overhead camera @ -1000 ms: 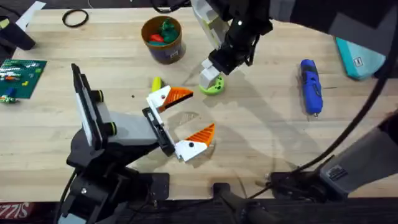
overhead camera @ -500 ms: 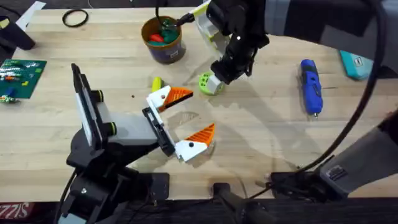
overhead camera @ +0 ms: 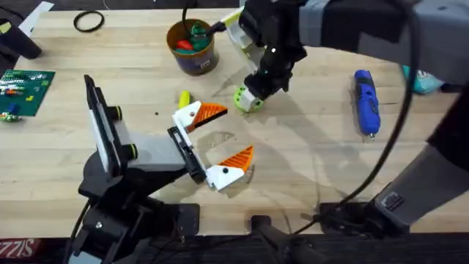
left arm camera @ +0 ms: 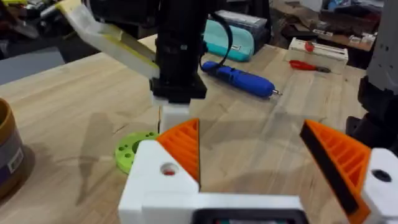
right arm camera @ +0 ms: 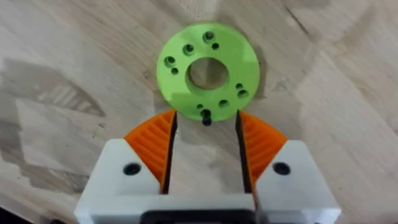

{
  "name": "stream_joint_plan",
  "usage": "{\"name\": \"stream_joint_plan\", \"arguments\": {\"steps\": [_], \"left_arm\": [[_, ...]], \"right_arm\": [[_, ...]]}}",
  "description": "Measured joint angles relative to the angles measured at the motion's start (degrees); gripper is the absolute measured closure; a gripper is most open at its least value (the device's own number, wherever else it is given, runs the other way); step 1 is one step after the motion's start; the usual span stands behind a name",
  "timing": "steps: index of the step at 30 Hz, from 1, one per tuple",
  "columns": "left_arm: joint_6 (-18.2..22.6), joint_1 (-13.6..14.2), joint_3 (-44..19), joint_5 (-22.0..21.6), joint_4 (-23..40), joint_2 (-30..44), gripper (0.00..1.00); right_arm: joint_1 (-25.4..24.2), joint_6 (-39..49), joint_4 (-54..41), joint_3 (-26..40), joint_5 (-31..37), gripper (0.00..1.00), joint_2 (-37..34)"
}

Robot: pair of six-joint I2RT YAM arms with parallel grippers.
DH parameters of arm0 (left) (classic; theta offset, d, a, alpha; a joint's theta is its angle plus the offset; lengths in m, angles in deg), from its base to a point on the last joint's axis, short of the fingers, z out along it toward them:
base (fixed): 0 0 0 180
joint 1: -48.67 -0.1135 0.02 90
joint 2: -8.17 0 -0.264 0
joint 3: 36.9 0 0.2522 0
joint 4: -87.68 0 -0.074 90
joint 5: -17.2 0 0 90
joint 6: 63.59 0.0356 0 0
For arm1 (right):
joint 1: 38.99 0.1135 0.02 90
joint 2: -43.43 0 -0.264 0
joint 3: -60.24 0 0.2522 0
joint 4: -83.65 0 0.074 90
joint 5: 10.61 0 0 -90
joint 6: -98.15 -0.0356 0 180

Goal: Pick up the gripper from the table and insert it into the empty holder that is missing its gripper. Then pick up a screw, insert it into the mounting hole, and use the screwdriver to tighten it. Finally, clean up the table by picking up the vegetable and placing it into the bucket.

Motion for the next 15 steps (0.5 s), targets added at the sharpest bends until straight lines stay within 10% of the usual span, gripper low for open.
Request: {"name": "stream_joint_plan", "arguments": {"steps": [11, 15], "left_arm": [[0.00, 0.00, 0.00, 0.00, 0.00, 0.00, 0.017], [0.00, 0.00, 0.00, 0.00, 0.00, 0.00, 0.017]], "right_arm": [[0.00, -0.02, 0.24, -0.06, -0.01, 0.432, -0.88], [0.00, -0.04, 0.26, -0.06, 0.09, 0.767, -1.06]]}}
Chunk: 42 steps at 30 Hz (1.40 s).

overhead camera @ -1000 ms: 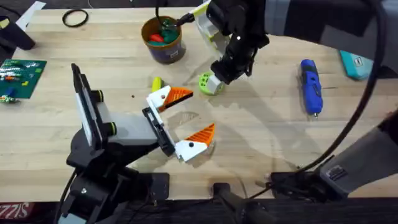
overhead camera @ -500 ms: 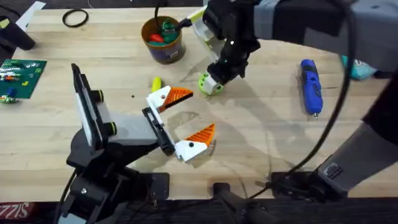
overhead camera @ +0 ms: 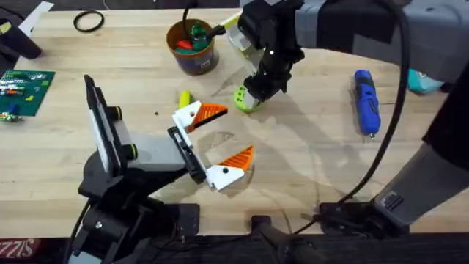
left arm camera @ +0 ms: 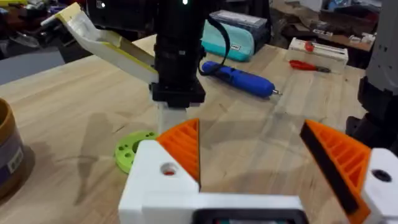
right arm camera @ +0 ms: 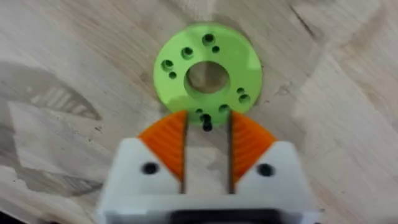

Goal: Pick up the gripper from the table and insert it into the empty holder that is missing its gripper. Then pick up a screw, insert it into the mounting hole, and use the screwdriver to tighten it. Finally, clean up the table by picking up the vegetable and placing it into the bucket.

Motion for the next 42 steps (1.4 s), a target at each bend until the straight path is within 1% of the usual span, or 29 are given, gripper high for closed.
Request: {"name": "stream_joint_plan", "arguments": {"steps": [1, 2, 3, 11, 17, 20, 25, 29, 33, 34, 38, 42], "left_arm": [[0.00, 0.00, 0.00, 0.00, 0.00, 0.00, 0.017], [0.00, 0.00, 0.00, 0.00, 0.00, 0.00, 0.017], [0.00, 0.00, 0.00, 0.00, 0.00, 0.00, 0.017], [0.00, 0.00, 0.00, 0.00, 0.00, 0.00, 0.017], [0.00, 0.00, 0.00, 0.00, 0.00, 0.00, 0.017], [0.00, 0.00, 0.00, 0.00, 0.00, 0.00, 0.017], [0.00, 0.00, 0.00, 0.00, 0.00, 0.00, 0.017], [0.00, 0.00, 0.00, 0.00, 0.00, 0.00, 0.017], [0.00, 0.00, 0.00, 0.00, 0.00, 0.00, 0.017], [0.00, 0.00, 0.00, 0.00, 0.00, 0.00, 0.017], [0.00, 0.00, 0.00, 0.00, 0.00, 0.00, 0.017], [0.00, 0.00, 0.00, 0.00, 0.00, -0.02, 0.017]], "right_arm": [[-0.02, -0.03, -0.20, 0.00, -0.04, 0.907, -0.05], [-0.04, -0.20, -0.30, 0.00, -0.04, 0.975, -0.11], [-0.06, -0.20, -0.35, 0.02, -0.02, 0.993, -0.17], [-0.04, -0.62, -0.57, 0.03, -0.06, 0.998, -0.17], [-0.04, -1.03, -4.09, 1.20, -0.10, 0.999, -0.17], [-0.04, -1.03, -4.34, 2.23, -0.10, 0.999, 0.13], [-0.04, -1.09, -4.61, 2.34, -0.08, 0.999, 4.99], [-0.04, -1.49, -5.10, 2.94, -0.32, 0.999, 11.80], [-0.04, -1.51, -6.59, 5.59, -1.49, 0.999, 16.63], [-0.04, -1.49, -9.52, 8.64, -2.22, 0.999, 18.08], [0.53, -1.51, -14.67, 13.44, -2.67, 0.999, 17.99], [3.08, -1.47, -18.52, 18.69, -2.68, 0.999, 17.97]]}}
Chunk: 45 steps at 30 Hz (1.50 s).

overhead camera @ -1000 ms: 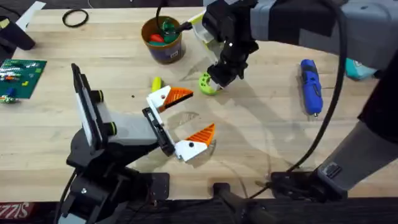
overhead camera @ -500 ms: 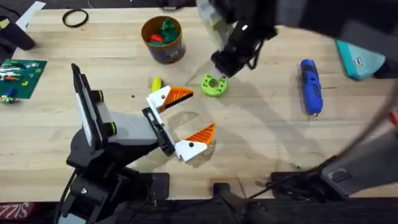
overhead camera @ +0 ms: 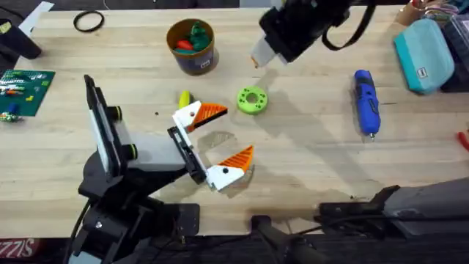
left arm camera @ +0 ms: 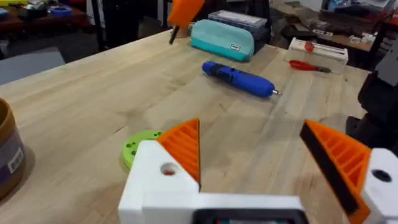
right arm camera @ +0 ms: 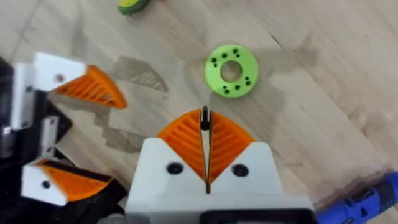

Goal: Pick up the gripper from the table and insert it into the empty holder that is missing its gripper. Then pick up a screw, insert it into the mounting hole, and use the screwdriver to tighten it. Finally, clean up the table by picking up the vegetable and placing it into the bucket.

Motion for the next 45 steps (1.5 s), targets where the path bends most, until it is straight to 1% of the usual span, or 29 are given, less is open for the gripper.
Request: {"name": "stream_joint_plan", "arguments": {"steps": [3, 6, 10, 11, 17, 23, 30, 45], "left_arm": [[0.00, 0.00, 0.00, 0.00, 0.02, 0.02, 0.017], [0.00, 0.00, 0.00, 0.00, 0.00, 0.02, 0.017], [0.00, 0.00, 0.00, 0.00, 0.02, 0.02, 0.017], [0.00, 0.00, 0.00, 0.00, 0.02, 0.02, 0.017], [0.00, 0.00, 0.00, 0.00, 0.02, 0.00, 0.017], [0.00, 0.00, 0.00, 0.00, 0.02, 0.02, 0.017], [0.00, 0.00, 0.00, 0.00, 0.02, 0.02, 0.017], [0.00, 0.00, 0.00, 0.00, 0.02, 0.02, 0.017]], "right_arm": [[3.10, -0.04, -1.33, 3.64, -0.15, 0.999, -0.02], [6.43, -0.34, -1.49, 5.79, -0.20, 0.999, -0.02], [10.16, -1.31, -2.01, 6.51, -0.22, 0.999, -0.02], [12.35, -1.71, -2.19, 6.64, -0.22, 0.999, -0.18], [15.95, -2.59, -3.47, 8.22, -0.22, 0.999, -2.62], [17.79, -2.75, -4.36, 10.06, -0.22, 0.999, -5.22], [19.04, -2.82, -4.78, 11.49, -0.22, 0.999, -5.74], [19.75, -2.82, -1.70, 11.69, -0.24, 0.999, -6.36]]}}
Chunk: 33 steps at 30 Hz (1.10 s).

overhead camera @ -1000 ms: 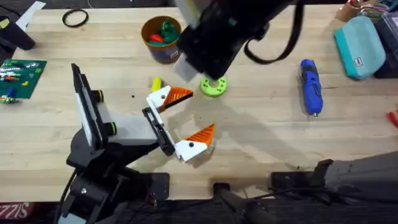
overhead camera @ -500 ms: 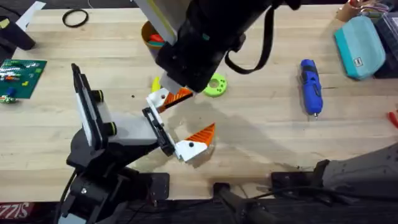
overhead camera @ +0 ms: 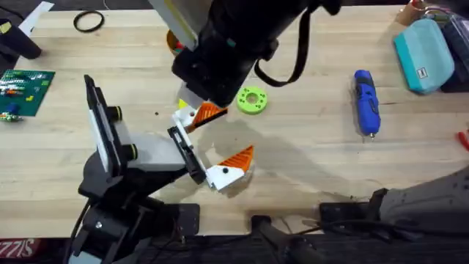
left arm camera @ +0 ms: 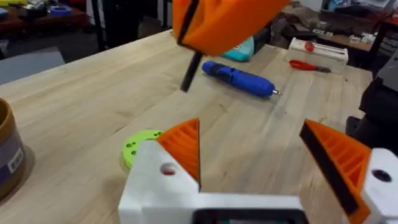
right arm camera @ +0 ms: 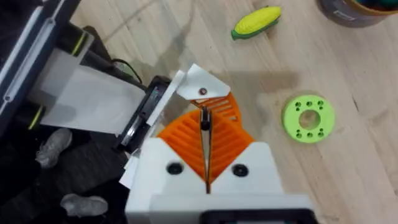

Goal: Pick up the gripper from the table and insert it into the empty holder that is missing its gripper. Then pick up a screw, insert it into the mounting hole, and use the screwdriver to tighten it. Finally, clean up the table by picking up the vegetable and placing it into the bucket.

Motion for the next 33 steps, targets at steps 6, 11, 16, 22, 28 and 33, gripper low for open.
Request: {"name": "stream_joint_plan", "arguments": {"steps": [6, 11, 16, 22, 28, 33], "left_arm": [[0.00, 0.00, 0.00, 0.00, 0.00, 0.00, 0.017], [0.00, 0.00, 0.00, 0.00, 0.00, -0.02, 0.017], [0.00, 0.00, 0.00, 0.00, 0.00, 0.00, 0.017], [0.00, 0.00, 0.00, 0.00, 0.00, 0.00, 0.017], [0.00, 0.00, 0.00, 0.00, 0.00, 0.00, 0.017], [0.00, 0.00, 0.00, 0.00, 0.00, 0.00, 0.017]], "right_arm": [[1.18, 0.00, 0.03, 0.17, 0.00, 0.999, -2.45], [1.65, 0.00, -0.61, 0.17, -0.03, 0.999, -5.39], [1.66, 0.00, -0.89, 0.17, 0.01, 0.999, -5.74], [1.66, 0.00, -0.76, 0.17, 0.02, 0.999, -5.74], [1.66, 0.00, 0.56, 0.17, 0.22, 0.999, -5.74], [1.66, 0.00, 0.54, 0.17, 1.36, 0.999, -5.74]]}}
